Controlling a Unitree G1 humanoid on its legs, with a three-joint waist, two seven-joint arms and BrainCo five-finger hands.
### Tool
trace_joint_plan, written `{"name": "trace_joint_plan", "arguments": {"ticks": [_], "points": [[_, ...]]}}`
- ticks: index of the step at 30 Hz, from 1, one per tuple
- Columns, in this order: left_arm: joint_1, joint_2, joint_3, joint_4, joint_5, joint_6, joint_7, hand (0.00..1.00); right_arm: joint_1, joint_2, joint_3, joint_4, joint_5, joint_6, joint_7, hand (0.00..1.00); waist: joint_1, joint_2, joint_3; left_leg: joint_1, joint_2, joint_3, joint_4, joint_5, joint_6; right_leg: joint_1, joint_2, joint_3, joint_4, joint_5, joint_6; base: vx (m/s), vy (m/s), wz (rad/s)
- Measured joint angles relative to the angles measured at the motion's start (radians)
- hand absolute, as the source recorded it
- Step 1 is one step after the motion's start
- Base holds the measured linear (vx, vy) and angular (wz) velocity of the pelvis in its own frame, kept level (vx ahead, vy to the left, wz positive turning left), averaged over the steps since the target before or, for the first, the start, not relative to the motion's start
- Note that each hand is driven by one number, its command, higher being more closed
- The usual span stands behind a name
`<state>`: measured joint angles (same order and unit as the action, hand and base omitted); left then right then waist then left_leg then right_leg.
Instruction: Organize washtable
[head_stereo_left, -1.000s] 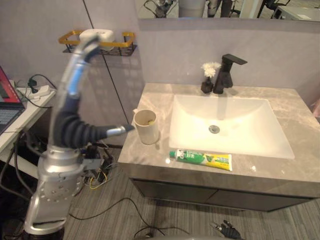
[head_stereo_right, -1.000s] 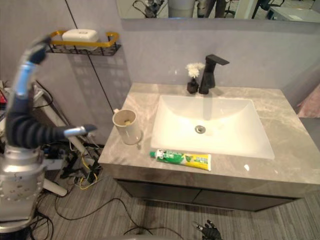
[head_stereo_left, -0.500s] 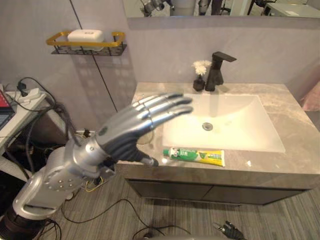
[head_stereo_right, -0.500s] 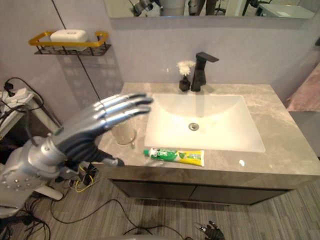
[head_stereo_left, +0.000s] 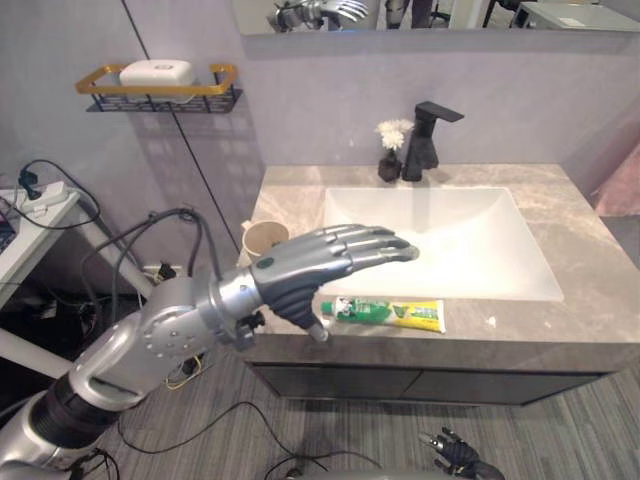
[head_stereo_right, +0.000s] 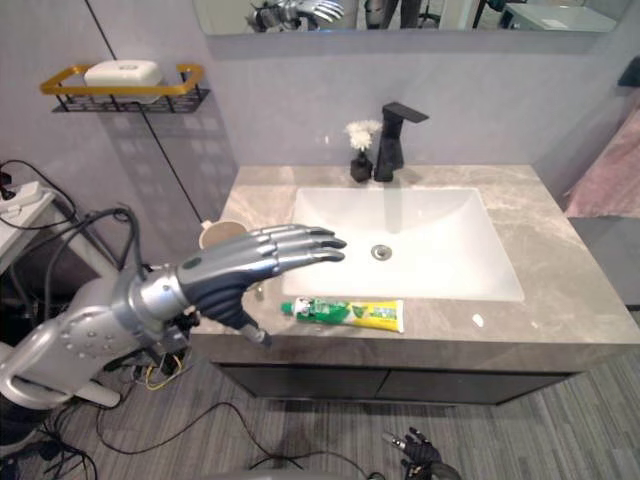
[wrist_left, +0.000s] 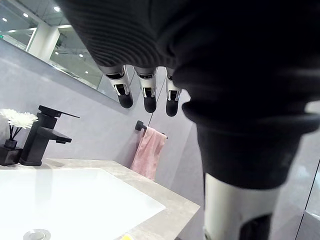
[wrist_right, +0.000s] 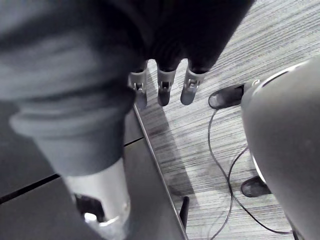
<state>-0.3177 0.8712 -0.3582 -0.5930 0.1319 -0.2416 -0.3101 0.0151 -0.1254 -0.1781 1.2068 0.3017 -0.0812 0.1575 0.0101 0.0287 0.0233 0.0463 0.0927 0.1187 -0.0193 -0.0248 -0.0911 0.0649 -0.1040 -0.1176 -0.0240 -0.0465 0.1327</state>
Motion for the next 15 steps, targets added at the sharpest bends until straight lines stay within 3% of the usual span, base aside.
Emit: {"name": "trace_joint_plan", "arguments": {"ticks": [15], "points": [[-0.015, -0.135, -0.096, 0.017, 0.06, 0.035, -0.059, 0.0, -0.027, 0.002, 0.032, 0.007, 0.007, 0.013, 0.002, 0.0, -0.001, 0.012, 0.008, 0.001, -0.003, -0.002, -0.004, 0.001, 0.001, 0.0, -0.002, 0.0, 0.0, 0.0, 0.0, 0.0, 0.0, 0.0]]}}
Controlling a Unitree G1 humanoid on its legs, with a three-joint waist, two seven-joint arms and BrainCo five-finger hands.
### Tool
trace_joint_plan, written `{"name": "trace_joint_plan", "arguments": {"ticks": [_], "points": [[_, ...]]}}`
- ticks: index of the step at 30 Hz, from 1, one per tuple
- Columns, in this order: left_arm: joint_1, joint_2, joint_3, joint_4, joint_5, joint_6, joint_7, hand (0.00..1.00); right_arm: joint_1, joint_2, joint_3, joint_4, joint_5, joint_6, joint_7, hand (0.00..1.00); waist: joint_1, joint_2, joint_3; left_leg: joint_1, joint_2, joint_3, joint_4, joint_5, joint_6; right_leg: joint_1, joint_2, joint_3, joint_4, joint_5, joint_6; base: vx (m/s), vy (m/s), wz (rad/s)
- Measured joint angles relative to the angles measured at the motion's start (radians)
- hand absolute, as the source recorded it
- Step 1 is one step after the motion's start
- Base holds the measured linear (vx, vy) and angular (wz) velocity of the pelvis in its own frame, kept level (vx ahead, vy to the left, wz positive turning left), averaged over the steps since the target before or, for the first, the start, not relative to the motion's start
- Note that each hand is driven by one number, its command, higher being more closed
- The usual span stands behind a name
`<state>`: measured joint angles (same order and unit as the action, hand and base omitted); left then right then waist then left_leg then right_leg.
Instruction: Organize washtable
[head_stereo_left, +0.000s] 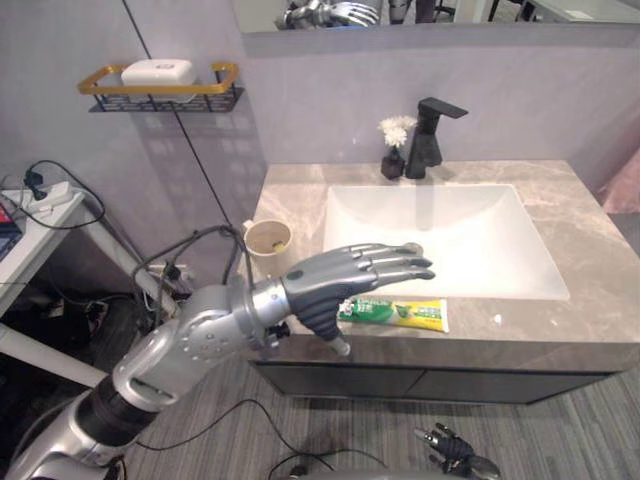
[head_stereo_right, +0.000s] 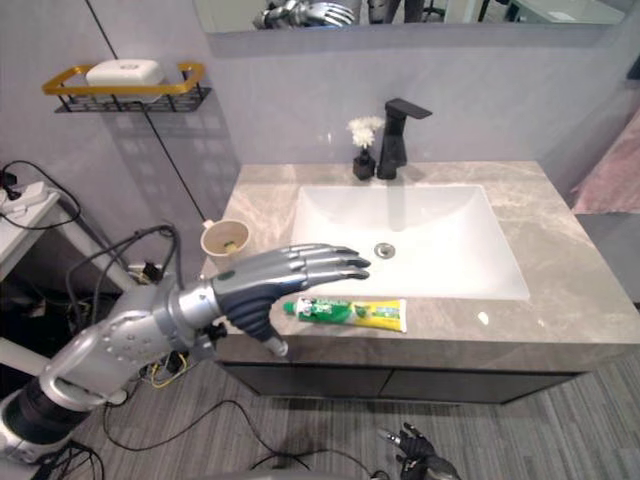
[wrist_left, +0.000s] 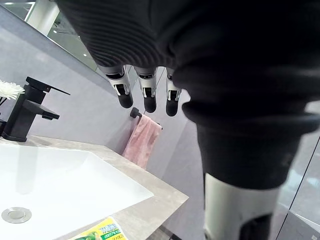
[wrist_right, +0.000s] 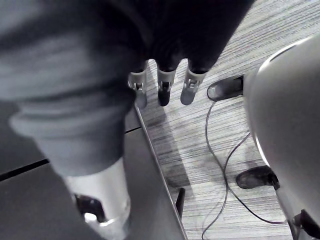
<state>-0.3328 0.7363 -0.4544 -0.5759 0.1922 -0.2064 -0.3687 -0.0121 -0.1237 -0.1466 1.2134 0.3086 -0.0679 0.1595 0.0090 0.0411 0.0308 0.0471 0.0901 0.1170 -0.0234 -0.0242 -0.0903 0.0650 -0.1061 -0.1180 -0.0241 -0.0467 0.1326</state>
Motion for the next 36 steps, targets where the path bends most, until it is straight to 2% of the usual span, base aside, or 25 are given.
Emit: {"name": "trace_joint_plan", "arguments": {"ticks": [5, 11, 20, 36], "points": [[0.0, -0.085, -0.097, 0.072, 0.037, 0.006, -0.003, 0.0, -0.001, 0.006, 0.0, 0.003, 0.0, 0.002, 0.0, 0.0, -0.003, 0.0, 0.0, 0.0, 0.0, 0.0, -0.002, 0.0, 0.0, -0.001, -0.001, 0.0, 0.0, 0.0, 0.0, 0.0, 0.0, 0.0], [-0.008, -0.156, -0.171, 0.102, 0.064, 0.006, -0.006, 0.0, -0.002, 0.016, 0.001, 0.017, 0.0, 0.007, -0.001, 0.0, -0.023, 0.002, 0.001, 0.001, 0.0, 0.015, -0.006, 0.0, 0.0, -0.007, 0.0, 0.009, 0.0, 0.0, 0.0, 0.0, 0.0, -0.04], [-0.047, -0.223, -0.211, 0.159, 0.106, 0.026, -0.01, 0.0, -0.002, 0.015, 0.0, 0.016, 0.004, 0.007, -0.003, 0.0, -0.028, 0.006, -0.001, 0.0, 0.001, 0.022, -0.007, 0.0, 0.0, -0.016, -0.001, 0.012, 0.001, 0.0, 0.001, 0.0, -0.001, -0.04], [-0.016, -0.244, -0.191, 0.194, 0.176, 0.035, -0.007, 0.0, -0.001, 0.014, 0.0, 0.016, 0.007, 0.008, -0.004, 0.0, -0.034, 0.011, -0.001, -0.001, 0.002, 0.023, -0.006, 0.0, 0.0, -0.016, 0.0, 0.012, 0.001, 0.0, 0.001, 0.0, 0.0, 0.0]]}}
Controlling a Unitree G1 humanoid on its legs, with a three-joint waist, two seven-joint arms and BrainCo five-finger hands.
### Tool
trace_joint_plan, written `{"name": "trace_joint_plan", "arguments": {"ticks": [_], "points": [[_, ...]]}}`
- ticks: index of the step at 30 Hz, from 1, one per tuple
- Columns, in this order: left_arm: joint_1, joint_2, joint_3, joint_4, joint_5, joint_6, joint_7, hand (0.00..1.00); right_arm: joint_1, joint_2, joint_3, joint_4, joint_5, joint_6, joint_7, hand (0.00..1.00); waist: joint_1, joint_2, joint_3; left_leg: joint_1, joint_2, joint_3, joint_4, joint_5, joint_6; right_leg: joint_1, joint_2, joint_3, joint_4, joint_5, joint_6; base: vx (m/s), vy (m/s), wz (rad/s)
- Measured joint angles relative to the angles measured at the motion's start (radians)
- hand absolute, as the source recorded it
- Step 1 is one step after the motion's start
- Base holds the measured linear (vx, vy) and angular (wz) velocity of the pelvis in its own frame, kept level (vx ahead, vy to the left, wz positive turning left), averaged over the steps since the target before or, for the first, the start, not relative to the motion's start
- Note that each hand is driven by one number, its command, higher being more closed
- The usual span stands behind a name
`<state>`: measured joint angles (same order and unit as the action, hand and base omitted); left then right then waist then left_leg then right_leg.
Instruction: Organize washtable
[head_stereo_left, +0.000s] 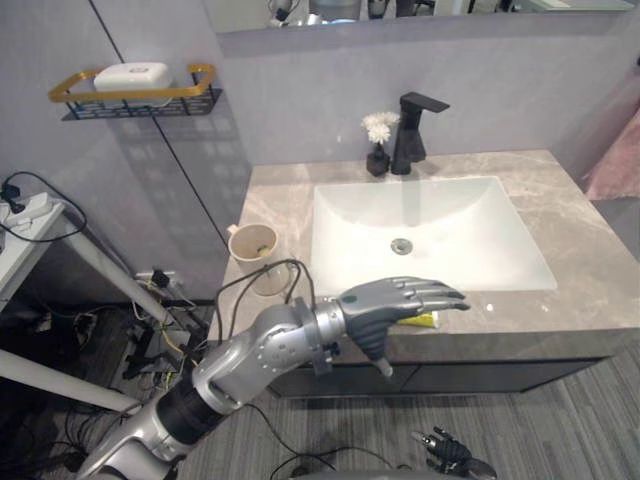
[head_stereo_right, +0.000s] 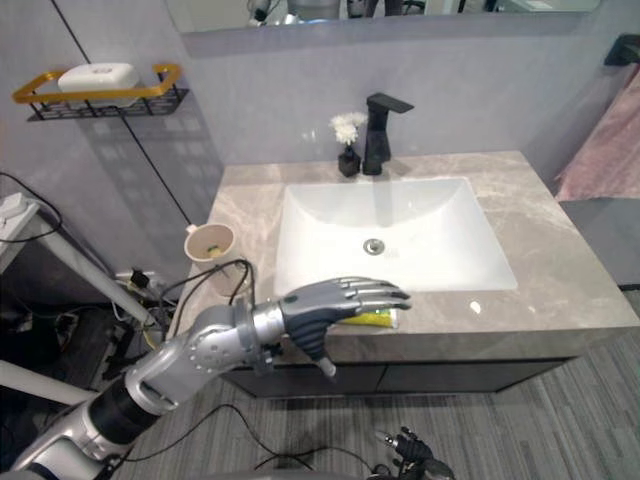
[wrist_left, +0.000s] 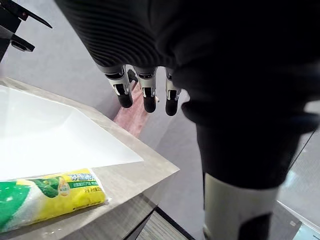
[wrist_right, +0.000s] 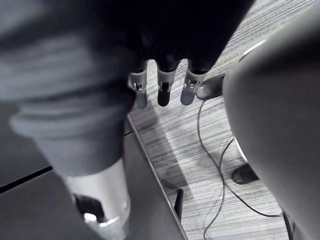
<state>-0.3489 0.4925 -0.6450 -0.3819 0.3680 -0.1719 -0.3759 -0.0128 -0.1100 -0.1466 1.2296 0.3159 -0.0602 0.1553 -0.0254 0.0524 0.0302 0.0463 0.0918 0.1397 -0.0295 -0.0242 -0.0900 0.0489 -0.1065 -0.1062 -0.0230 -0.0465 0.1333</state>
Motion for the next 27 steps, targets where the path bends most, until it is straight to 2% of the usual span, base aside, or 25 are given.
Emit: {"name": "trace_joint_plan", "arguments": {"ticks": [7, 9, 10, 12, 19, 27], "points": [[0.11, -0.017, 0.057, 0.002, 0.06, 0.001, 0.003, 0.0, 0.003, -0.002, 0.003, 0.0, 0.0, 0.001, 0.0, 0.0, -0.001, 0.002, 0.0, 0.0, 0.0, 0.0, 0.001, 0.0, 0.0, 0.0, 0.0, 0.0, 0.001, 0.0, 0.0, 0.0, 0.0, 0.0], [0.137, -0.035, 0.06, 0.005, 0.077, 0.0, 0.004, 0.0, 0.004, -0.003, 0.007, 0.0, 0.0, 0.001, 0.0, 0.0, 0.0, 0.002, 0.0, 0.0, 0.0, -0.001, 0.001, 0.0, 0.0, 0.0, 0.0, -0.001, 0.001, 0.0, 0.0, 0.0, 0.0, 0.0], [0.179, -0.081, 0.051, 0.081, 0.122, 0.0, 0.004, 0.0, 0.006, -0.003, 0.009, -0.001, 0.0, 0.001, -0.002, 0.0, 0.002, 0.002, 0.0, 0.0, 0.001, 0.001, 0.003, 0.0, 0.0, 0.002, 0.001, 0.0, 0.002, 0.0, 0.0, 0.0, 0.0, 0.0], [0.182, -0.077, 0.045, 0.085, 0.129, -0.001, 0.005, 0.0, 0.006, -0.004, 0.01, -0.002, 0.0, 0.001, -0.002, 0.0, 0.002, 0.002, 0.0, 0.004, 0.001, 0.0, 0.002, 0.0, 0.0, 0.002, 0.001, -0.003, 0.002, 0.0, -0.001, 0.0, 0.0, 0.0], [0.219, -0.083, 0.037, 0.158, 0.158, -0.005, 0.011, 0.0, 0.021, -0.01, 0.046, -0.037, -0.001, 0.002, -0.003, 0.0, -0.008, 0.011, -0.01, 0.038, -0.004, 0.007, -0.035, 0.003, 0.004, 0.023, 0.002, -0.005, -0.03, -0.007, -0.036, 0.01, 0.005, -0.03], [0.209, -0.113, 0.044, 0.222, 0.2, -0.013, 0.079, 0.0, 0.02, -0.011, 0.046, -0.039, -0.002, 0.006, -0.004, 0.0, -0.014, 0.005, -0.013, 0.066, -0.003, 0.011, -0.061, 0.003, 0.004, 0.055, 0.006, -0.034, -0.052, 0.003, -0.041, 0.04, -0.004, 0.01]]}}
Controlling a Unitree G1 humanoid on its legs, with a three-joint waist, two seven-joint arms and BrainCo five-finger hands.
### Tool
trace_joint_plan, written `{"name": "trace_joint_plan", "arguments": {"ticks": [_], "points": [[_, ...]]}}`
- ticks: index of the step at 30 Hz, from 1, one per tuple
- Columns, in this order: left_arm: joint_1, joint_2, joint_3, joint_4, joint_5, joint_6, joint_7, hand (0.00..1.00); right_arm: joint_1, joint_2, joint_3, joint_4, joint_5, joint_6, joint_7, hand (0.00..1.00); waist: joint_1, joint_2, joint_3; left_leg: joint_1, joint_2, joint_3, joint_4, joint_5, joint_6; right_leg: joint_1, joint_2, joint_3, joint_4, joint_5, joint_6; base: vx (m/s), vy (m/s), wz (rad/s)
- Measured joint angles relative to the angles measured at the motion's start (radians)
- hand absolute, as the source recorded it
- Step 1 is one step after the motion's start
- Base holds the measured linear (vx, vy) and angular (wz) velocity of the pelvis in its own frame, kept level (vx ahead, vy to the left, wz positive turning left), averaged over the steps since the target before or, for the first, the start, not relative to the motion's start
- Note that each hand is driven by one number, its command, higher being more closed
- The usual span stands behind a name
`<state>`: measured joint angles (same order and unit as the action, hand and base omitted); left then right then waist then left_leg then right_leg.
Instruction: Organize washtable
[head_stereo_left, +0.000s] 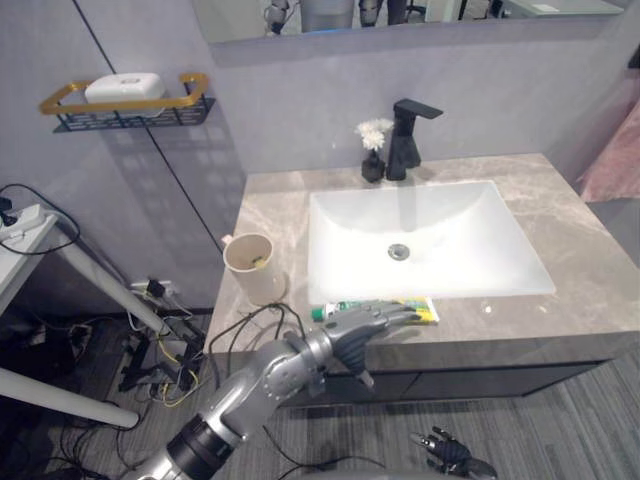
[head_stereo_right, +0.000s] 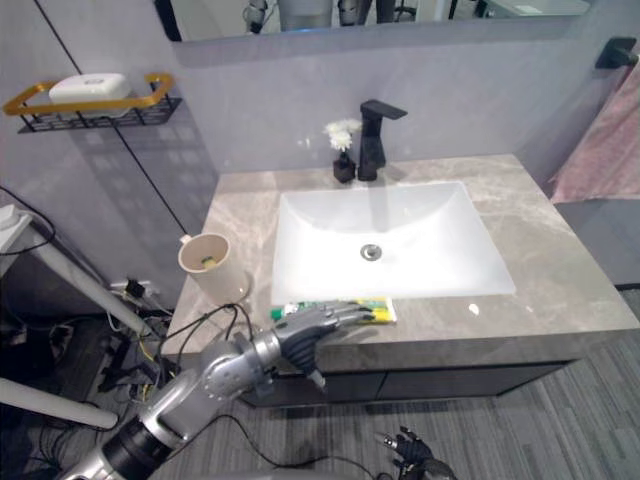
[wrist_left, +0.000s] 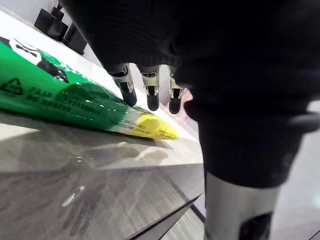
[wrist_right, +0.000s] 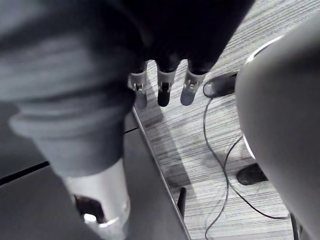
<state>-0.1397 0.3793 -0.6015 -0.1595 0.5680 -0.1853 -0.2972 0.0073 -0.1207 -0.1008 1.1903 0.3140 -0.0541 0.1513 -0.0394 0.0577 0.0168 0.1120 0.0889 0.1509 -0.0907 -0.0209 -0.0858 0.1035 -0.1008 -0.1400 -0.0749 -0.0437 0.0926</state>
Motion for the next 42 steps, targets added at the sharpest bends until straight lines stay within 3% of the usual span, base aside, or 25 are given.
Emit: {"name": "trace_joint_plan", "arguments": {"ticks": [8, 9, 26, 33, 34, 42], "points": [[-0.034, -0.002, 0.027, 0.038, 0.042, 0.007, 0.021, 0.0, -0.001, 0.0, -0.001, -0.006, 0.0, 0.0, 0.0, 0.0, -0.002, -0.006, 0.002, 0.0, 0.0, 0.005, 0.0, -0.001, 0.0, 0.002, -0.001, -0.022, -0.004, 0.013, -0.018, -0.01, 0.001, -0.01], [-0.026, -0.001, 0.035, 0.038, 0.058, 0.006, 0.029, 0.0, -0.001, 0.007, -0.001, -0.01, 0.0, 0.0, 0.0, 0.0, 0.001, -0.013, 0.007, -0.001, 0.0, 0.013, 0.003, -0.001, 0.001, -0.001, -0.002, -0.023, -0.004, 0.023, -0.005, -0.11, 0.007, -0.08], [0.038, -0.042, 0.106, 0.054, 0.117, 0.001, 0.063, 0.0, 0.01, 0.014, -0.003, -0.032, 0.0, -0.001, -0.016, 0.0, 0.0, -0.009, 0.011, -0.02, 0.015, 0.015, 0.02, 0.0, 0.0, -0.02, 0.011, -0.053, -0.003, 0.023, 0.006, -0.04, -0.005, -0.02], [-0.023, -0.062, 0.146, 0.201, 0.191, -0.017, 0.126, 0.0, 0.02, 0.014, -0.006, -0.038, -0.01, -0.001, -0.018, 0.0, -0.003, -0.008, 0.011, -0.023, 0.017, 0.019, 0.017, 0.001, -0.001, -0.022, 0.014, -0.052, -0.019, 0.023, 0.006, -0.01, 0.001, -0.01], [-0.031, -0.062, 0.146, 0.206, 0.192, -0.017, 0.126, 1.0, 0.021, 0.014, -0.007, -0.038, -0.01, -0.001, -0.019, 0.0, -0.003, -0.008, 0.011, -0.024, 0.016, 0.019, 0.016, 0.001, -0.001, -0.022, 0.014, -0.052, -0.02, 0.024, 0.006, 0.0, 0.0, 0.0], [-0.042, -0.065, 0.147, 0.231, 0.192, -0.034, 0.151, 1.0, 0.021, 0.015, -0.008, -0.038, -0.009, -0.004, -0.021, 0.0, -0.003, -0.009, 0.011, -0.024, 0.015, 0.018, 0.013, 0.0, -0.001, -0.018, 0.012, -0.052, -0.02, 0.031, 0.017, 0.0, 0.0, 0.0]]}}
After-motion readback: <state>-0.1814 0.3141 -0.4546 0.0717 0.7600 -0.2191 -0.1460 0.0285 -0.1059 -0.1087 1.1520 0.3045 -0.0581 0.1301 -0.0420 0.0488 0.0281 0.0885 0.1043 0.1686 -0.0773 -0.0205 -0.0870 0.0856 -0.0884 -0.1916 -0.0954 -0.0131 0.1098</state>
